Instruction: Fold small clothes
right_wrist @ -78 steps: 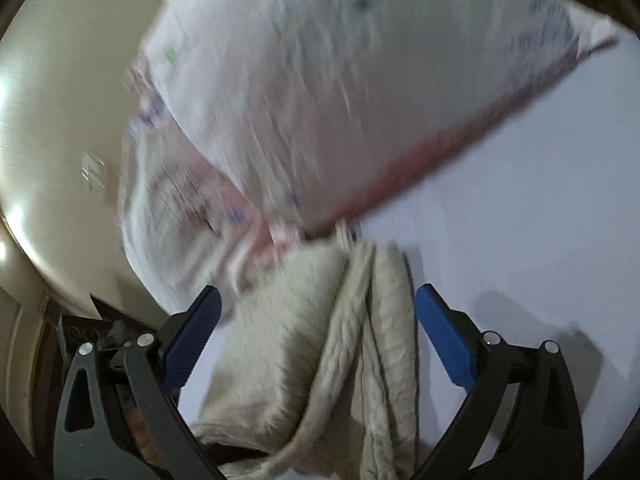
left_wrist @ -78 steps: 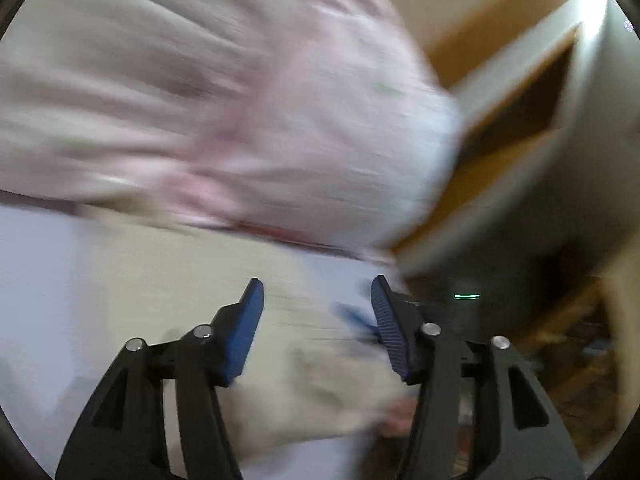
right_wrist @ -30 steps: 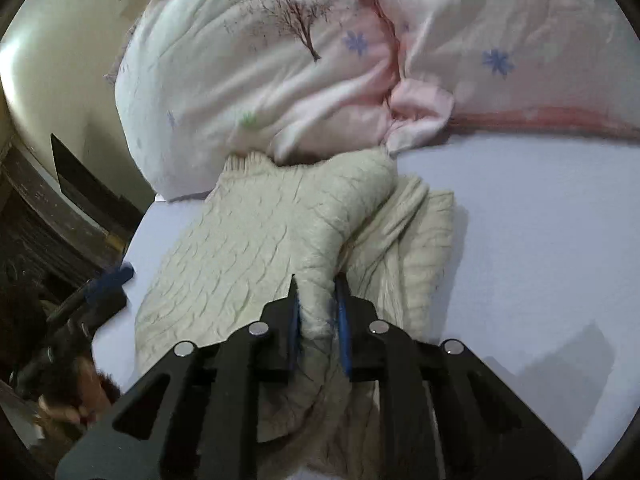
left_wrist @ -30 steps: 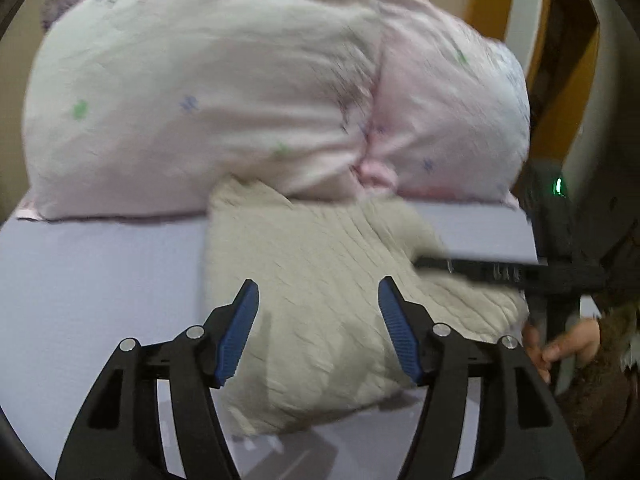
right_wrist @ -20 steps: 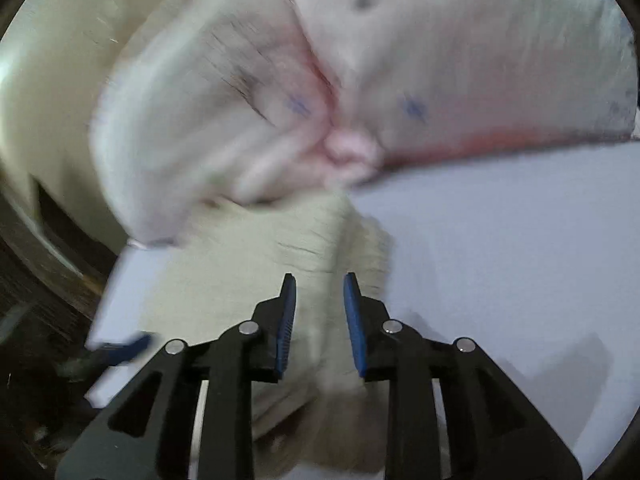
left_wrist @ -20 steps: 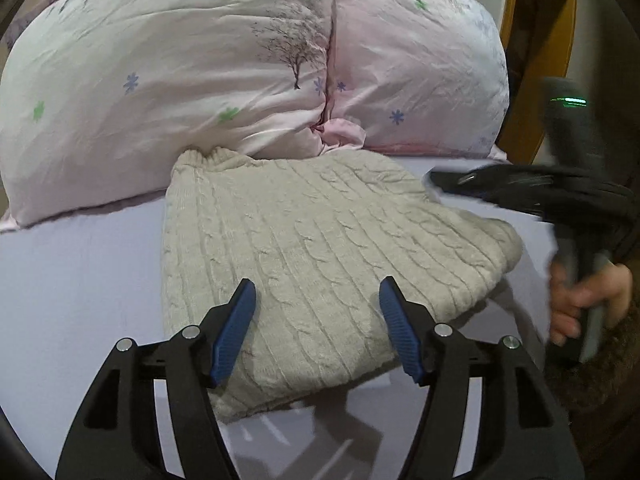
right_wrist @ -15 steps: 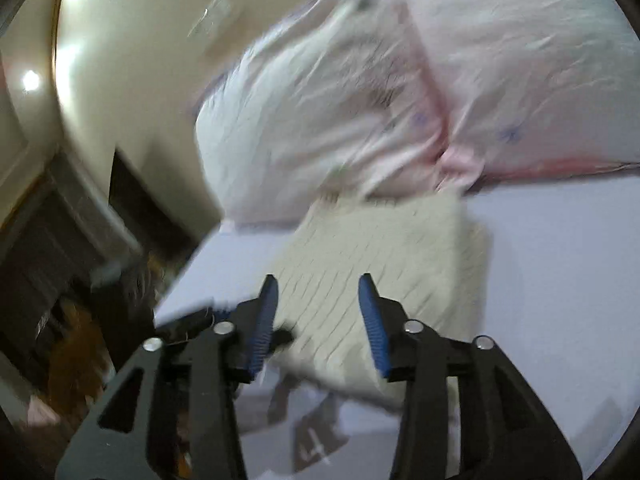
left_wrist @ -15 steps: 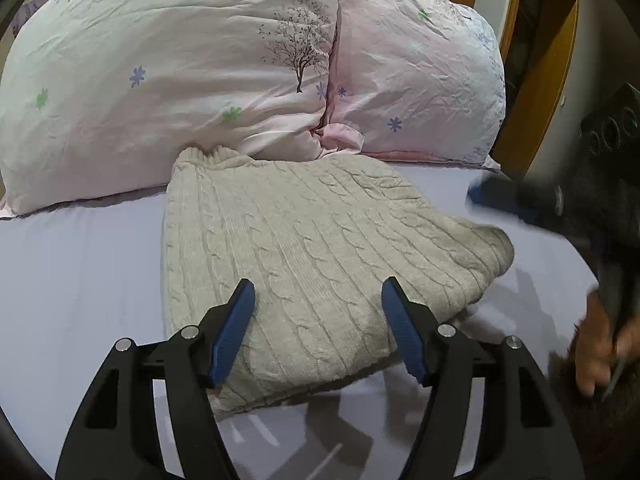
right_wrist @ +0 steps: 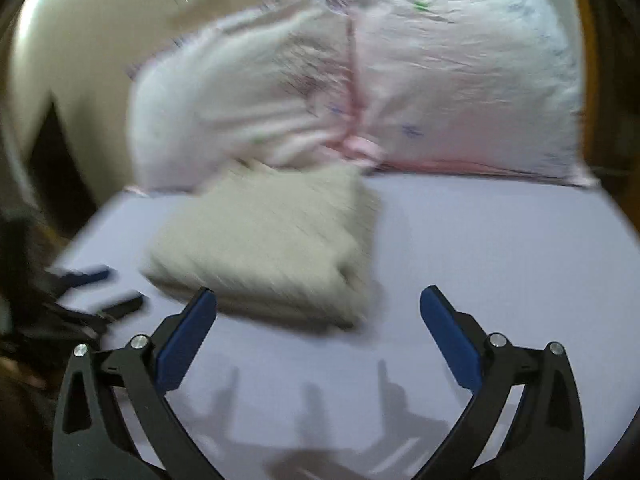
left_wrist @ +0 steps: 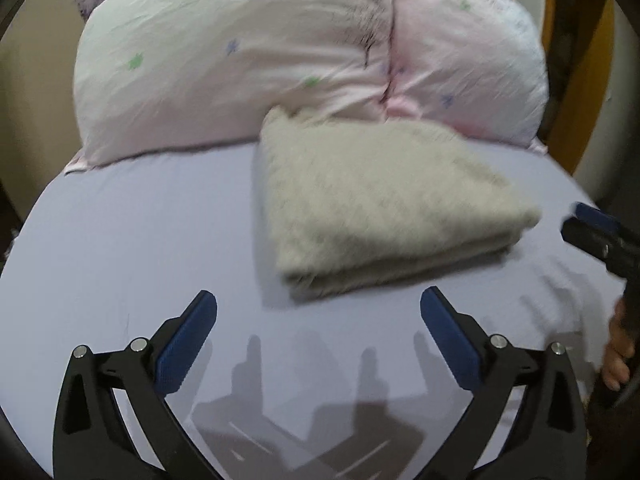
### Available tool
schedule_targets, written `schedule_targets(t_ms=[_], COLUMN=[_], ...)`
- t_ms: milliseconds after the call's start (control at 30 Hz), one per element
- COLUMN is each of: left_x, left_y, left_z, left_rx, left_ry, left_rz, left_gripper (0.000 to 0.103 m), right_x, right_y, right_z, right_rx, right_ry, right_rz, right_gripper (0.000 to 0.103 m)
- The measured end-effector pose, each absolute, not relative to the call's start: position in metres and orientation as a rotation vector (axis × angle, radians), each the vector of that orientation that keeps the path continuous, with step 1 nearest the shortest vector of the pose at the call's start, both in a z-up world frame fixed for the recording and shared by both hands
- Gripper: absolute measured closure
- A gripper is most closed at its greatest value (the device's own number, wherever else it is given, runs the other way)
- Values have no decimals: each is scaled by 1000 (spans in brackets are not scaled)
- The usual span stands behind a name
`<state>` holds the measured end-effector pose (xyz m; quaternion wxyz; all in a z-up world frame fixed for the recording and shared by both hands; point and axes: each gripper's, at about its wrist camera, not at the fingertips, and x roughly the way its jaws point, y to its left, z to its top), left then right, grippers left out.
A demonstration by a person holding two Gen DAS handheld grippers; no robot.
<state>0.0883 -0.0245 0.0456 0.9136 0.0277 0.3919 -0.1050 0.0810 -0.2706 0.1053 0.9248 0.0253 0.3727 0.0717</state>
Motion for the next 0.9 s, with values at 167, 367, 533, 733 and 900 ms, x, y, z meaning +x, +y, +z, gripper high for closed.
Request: schedule_targets(t_ms=[167,367,533,733,900], left_x=[98,104,103,103,104], left_y=[-27,-32,-31,-31,-31], left_z=[27,8,9,9,9], left_rx=[76,94,91,93,92], left_ry=[867,942,939,938,939], left_rz=[-171,-147,-144,-147,-147], left_gripper=[1,1,1,1,1], right_x=[92,114,109,109,110], right_y=[-252,-224,-220,-220,-220], right_z=[72,49,47,46,46], right_rx=[30,-11,-57,-57,-58], right_ry=[918,1019,1041,1042,1042], right_rz=[151,108,85,85,86], right_gripper=[2,2,2,2,2])
